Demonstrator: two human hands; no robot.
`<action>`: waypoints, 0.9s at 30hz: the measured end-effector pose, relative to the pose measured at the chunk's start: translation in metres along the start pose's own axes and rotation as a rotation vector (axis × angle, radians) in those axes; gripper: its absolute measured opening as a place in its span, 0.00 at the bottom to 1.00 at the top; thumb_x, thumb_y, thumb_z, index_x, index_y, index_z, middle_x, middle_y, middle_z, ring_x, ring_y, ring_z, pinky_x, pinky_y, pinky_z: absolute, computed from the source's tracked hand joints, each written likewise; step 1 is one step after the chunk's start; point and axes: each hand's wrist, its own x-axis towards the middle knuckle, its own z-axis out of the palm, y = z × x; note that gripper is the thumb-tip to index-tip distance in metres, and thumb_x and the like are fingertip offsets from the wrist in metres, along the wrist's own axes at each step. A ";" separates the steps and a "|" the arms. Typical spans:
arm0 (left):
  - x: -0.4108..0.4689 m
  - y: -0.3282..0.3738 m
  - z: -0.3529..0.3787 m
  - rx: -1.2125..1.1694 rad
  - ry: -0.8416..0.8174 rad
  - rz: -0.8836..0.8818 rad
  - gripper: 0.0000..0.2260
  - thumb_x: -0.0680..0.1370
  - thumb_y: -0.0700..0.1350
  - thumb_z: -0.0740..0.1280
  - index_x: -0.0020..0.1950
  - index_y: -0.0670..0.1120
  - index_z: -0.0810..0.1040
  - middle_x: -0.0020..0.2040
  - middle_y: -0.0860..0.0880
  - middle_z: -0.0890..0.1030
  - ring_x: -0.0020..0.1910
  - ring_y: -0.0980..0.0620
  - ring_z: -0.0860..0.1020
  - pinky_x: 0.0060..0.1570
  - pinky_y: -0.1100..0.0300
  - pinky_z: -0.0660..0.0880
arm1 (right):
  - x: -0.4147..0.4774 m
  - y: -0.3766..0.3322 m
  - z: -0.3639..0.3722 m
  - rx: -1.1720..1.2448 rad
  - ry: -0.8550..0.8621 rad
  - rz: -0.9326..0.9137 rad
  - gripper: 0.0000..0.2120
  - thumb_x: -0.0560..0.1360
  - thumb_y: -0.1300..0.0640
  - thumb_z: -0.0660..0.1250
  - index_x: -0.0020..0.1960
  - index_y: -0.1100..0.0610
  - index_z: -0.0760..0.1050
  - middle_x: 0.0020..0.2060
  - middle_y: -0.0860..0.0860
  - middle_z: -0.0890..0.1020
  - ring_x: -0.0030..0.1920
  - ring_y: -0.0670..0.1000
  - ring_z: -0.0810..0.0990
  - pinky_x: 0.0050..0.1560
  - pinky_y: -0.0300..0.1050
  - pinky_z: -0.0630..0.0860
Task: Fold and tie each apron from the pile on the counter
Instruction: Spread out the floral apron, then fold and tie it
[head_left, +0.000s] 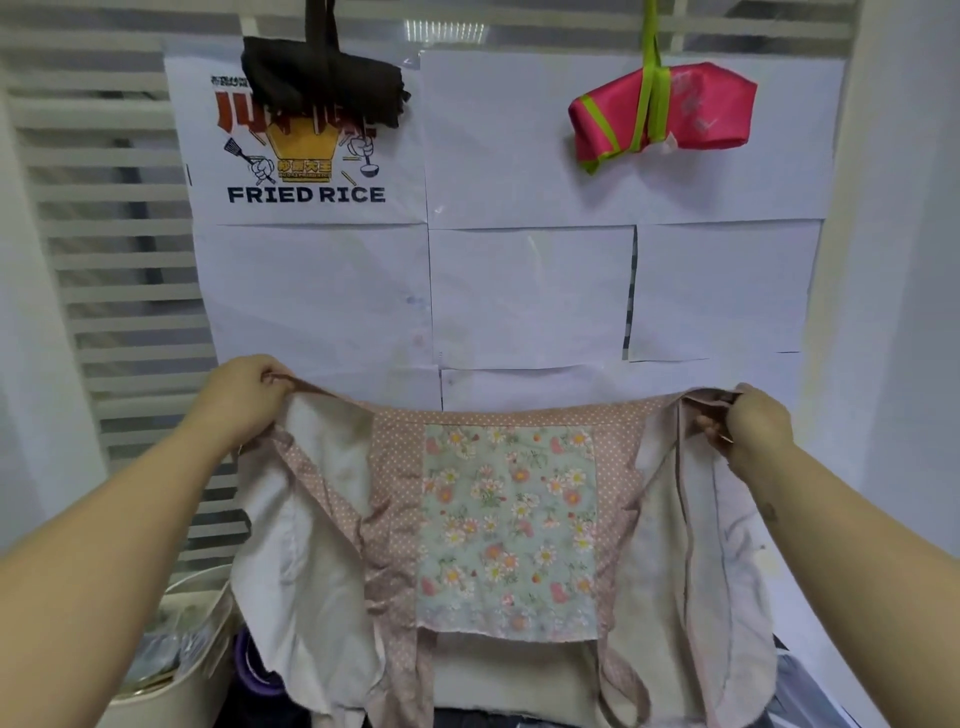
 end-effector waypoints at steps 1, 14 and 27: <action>-0.002 0.004 0.002 -0.049 0.059 -0.019 0.08 0.79 0.39 0.61 0.53 0.41 0.80 0.54 0.42 0.81 0.53 0.40 0.76 0.46 0.55 0.69 | -0.004 0.001 0.002 0.035 -0.010 -0.024 0.20 0.80 0.64 0.50 0.70 0.55 0.67 0.55 0.59 0.76 0.34 0.51 0.78 0.29 0.38 0.75; -0.019 0.050 -0.020 -0.125 0.110 0.078 0.22 0.80 0.52 0.62 0.35 0.35 0.72 0.34 0.39 0.76 0.36 0.42 0.72 0.34 0.53 0.63 | -0.035 0.001 0.003 -0.322 0.136 -0.755 0.20 0.73 0.66 0.62 0.64 0.56 0.70 0.57 0.58 0.79 0.54 0.57 0.77 0.58 0.47 0.73; -0.035 0.086 -0.069 -0.445 0.748 0.234 0.12 0.73 0.55 0.68 0.48 0.48 0.82 0.45 0.49 0.81 0.46 0.53 0.77 0.47 0.58 0.72 | -0.084 -0.048 -0.007 -0.394 0.427 -1.319 0.29 0.70 0.59 0.63 0.71 0.61 0.65 0.59 0.61 0.77 0.54 0.65 0.75 0.61 0.66 0.68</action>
